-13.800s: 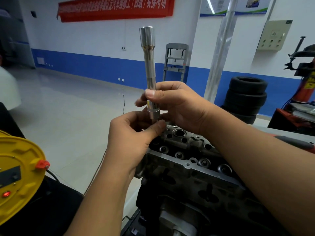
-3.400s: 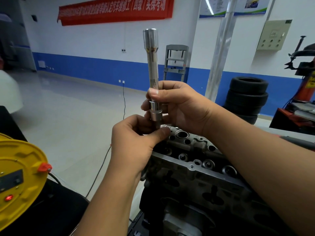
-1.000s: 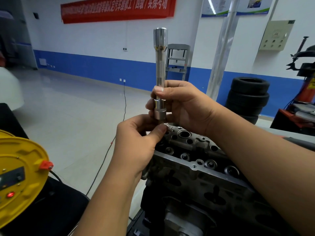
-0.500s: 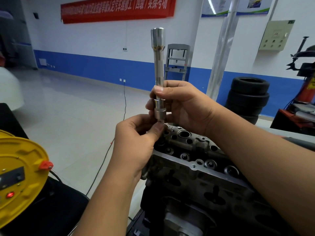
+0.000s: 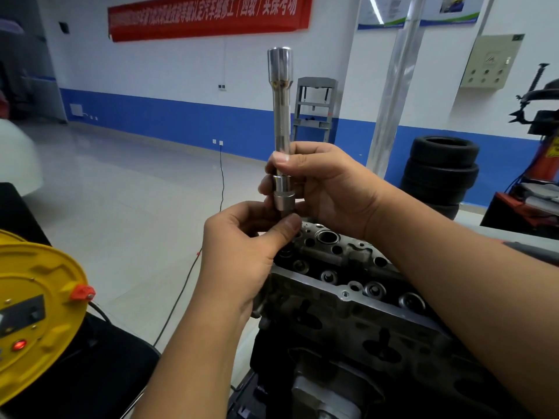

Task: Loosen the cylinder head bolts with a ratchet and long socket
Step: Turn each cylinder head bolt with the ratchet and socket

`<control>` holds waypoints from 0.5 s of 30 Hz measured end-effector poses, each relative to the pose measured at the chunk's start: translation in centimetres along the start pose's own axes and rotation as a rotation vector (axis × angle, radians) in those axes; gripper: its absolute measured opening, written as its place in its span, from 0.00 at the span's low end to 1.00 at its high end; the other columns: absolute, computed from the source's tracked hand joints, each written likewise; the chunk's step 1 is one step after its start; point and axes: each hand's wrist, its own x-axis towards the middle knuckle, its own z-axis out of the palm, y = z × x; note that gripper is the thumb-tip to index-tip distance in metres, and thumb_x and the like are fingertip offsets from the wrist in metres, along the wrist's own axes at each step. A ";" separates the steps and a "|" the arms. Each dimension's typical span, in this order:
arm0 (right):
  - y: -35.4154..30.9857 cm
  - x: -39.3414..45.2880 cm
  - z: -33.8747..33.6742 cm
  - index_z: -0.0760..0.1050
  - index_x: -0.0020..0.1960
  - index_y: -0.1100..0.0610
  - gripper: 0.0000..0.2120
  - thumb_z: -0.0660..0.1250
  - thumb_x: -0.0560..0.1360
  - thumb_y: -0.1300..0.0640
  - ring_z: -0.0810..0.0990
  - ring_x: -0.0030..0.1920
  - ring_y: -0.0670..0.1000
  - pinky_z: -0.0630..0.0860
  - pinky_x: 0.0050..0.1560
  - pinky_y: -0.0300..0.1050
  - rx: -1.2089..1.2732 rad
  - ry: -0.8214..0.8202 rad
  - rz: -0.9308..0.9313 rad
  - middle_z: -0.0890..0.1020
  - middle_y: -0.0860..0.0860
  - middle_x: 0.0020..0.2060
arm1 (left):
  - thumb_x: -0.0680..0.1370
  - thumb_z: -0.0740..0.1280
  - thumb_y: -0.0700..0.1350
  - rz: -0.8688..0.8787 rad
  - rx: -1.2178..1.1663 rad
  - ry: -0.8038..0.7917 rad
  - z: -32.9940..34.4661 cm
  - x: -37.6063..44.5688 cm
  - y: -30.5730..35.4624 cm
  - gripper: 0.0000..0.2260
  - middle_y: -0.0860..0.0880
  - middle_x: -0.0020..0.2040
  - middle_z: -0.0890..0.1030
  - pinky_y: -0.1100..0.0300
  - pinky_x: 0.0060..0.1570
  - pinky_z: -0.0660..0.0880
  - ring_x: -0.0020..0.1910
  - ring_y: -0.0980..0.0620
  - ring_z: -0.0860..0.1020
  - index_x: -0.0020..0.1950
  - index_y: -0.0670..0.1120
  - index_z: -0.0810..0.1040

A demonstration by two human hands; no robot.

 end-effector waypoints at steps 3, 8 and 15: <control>-0.1 -0.1 -0.1 0.77 0.48 0.57 0.09 0.71 0.73 0.53 0.83 0.39 0.54 0.80 0.46 0.50 0.004 0.010 -0.006 0.84 0.55 0.41 | 0.79 0.73 0.42 -0.034 -0.012 -0.119 -0.2 0.1 0.1 0.05 0.52 0.46 0.89 0.55 0.54 0.79 0.49 0.55 0.87 0.49 0.52 0.87; 0.0 0.0 -0.1 0.78 0.48 0.58 0.08 0.70 0.73 0.53 0.83 0.42 0.56 0.79 0.50 0.53 0.012 -0.006 -0.001 0.85 0.56 0.42 | 0.78 0.75 0.39 -0.020 0.023 -0.032 -0.1 0.2 -0.2 0.07 0.53 0.44 0.89 0.51 0.56 0.80 0.47 0.54 0.87 0.47 0.51 0.86; 0.0 0.1 -0.2 0.77 0.48 0.57 0.08 0.71 0.74 0.53 0.83 0.40 0.54 0.80 0.47 0.50 -0.005 0.008 -0.003 0.85 0.55 0.41 | 0.80 0.72 0.40 -0.034 -0.014 -0.113 -0.2 0.2 0.1 0.09 0.53 0.45 0.89 0.64 0.48 0.80 0.47 0.57 0.87 0.45 0.54 0.87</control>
